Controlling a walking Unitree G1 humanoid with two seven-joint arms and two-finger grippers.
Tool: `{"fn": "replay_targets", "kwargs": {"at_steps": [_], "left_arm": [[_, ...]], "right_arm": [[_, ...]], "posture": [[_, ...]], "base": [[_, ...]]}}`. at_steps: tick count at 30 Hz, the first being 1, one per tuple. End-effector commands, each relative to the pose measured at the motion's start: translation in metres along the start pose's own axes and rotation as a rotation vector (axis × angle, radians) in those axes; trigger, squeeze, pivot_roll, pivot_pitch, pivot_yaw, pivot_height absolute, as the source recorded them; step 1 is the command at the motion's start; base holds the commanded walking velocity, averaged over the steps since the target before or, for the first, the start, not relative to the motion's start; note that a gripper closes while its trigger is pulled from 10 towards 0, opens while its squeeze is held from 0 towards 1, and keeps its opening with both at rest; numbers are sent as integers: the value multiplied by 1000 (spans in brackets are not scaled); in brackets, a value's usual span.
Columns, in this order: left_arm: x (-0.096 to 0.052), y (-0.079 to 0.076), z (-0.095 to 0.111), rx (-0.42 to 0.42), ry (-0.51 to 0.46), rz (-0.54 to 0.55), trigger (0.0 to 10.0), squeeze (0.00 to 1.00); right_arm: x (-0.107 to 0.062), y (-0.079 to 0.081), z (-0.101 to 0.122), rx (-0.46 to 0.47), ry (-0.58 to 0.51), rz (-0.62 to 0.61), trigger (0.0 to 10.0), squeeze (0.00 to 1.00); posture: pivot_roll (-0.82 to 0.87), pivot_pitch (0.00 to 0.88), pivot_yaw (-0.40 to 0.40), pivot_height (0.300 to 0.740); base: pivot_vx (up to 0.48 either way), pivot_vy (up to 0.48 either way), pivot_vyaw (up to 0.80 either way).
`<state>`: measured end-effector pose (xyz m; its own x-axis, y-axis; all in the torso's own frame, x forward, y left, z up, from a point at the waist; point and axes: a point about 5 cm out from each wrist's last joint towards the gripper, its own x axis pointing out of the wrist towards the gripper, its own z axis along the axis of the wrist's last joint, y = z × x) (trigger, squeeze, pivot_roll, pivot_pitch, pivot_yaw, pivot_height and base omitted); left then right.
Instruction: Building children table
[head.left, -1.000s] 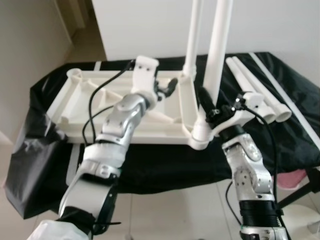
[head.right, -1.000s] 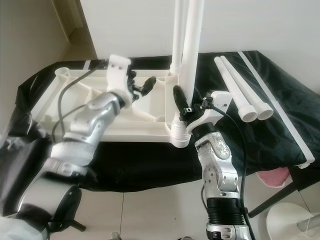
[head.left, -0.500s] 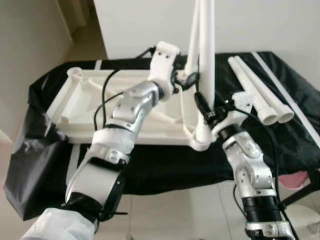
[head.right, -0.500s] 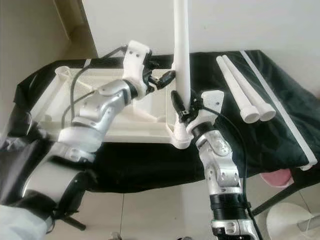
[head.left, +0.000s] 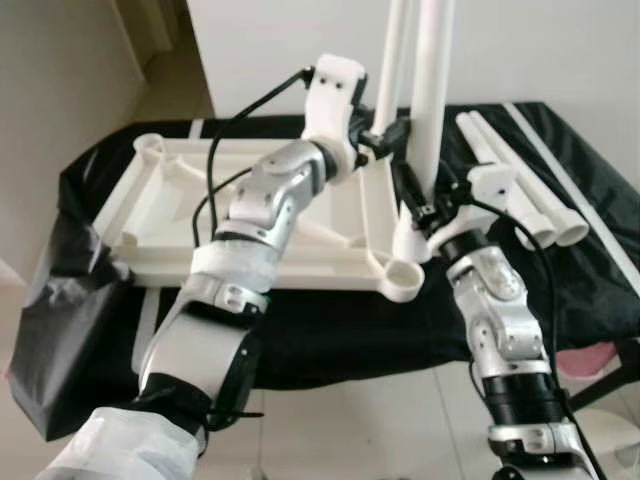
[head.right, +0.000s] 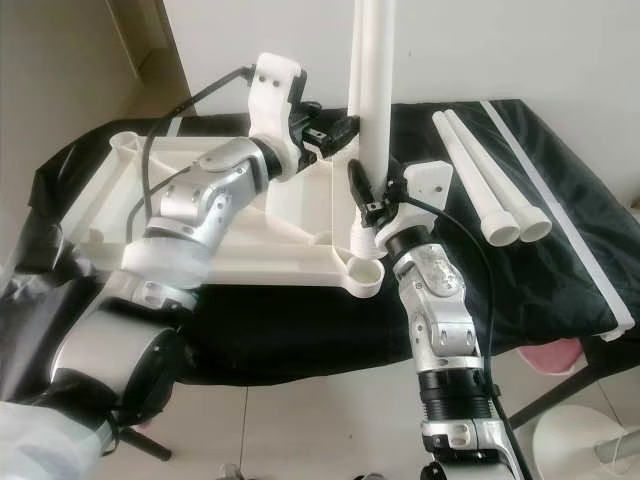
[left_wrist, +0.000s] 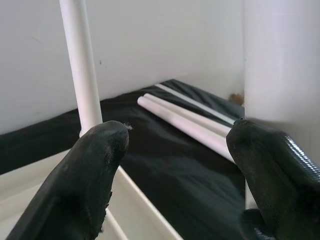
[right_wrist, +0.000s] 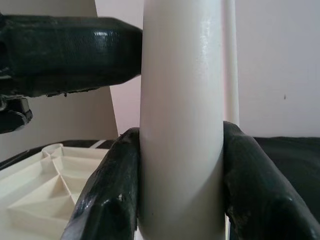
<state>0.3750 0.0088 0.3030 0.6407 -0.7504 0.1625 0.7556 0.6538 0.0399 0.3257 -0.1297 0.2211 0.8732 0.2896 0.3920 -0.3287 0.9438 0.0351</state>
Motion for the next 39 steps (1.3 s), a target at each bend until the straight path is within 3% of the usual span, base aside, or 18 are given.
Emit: {"fn": "replay_targets", "kwargs": {"at_steps": [1, 7, 39], "left_arm": [[12, -29, 31, 25, -109, -139, 10000, 0], [12, -35, 40, 4, -149, -156, 10000, 0], [11, -62, 37, -67, -170, -255, 10000, 0]], "right_arm": [[1, 15, -23, 6, 120, 48, 10000, 0], [6, 11, -23, 13, 118, 12, 10000, 0], [6, 7, -24, 33, 121, -33, 10000, 0]], "posture": [[-22, 56, 28, 740], [-24, 39, 33, 740], [-55, 6, 35, 740]], "base": [[0, 0, 0], [0, 0, 0], [0, 0, 0]]}}
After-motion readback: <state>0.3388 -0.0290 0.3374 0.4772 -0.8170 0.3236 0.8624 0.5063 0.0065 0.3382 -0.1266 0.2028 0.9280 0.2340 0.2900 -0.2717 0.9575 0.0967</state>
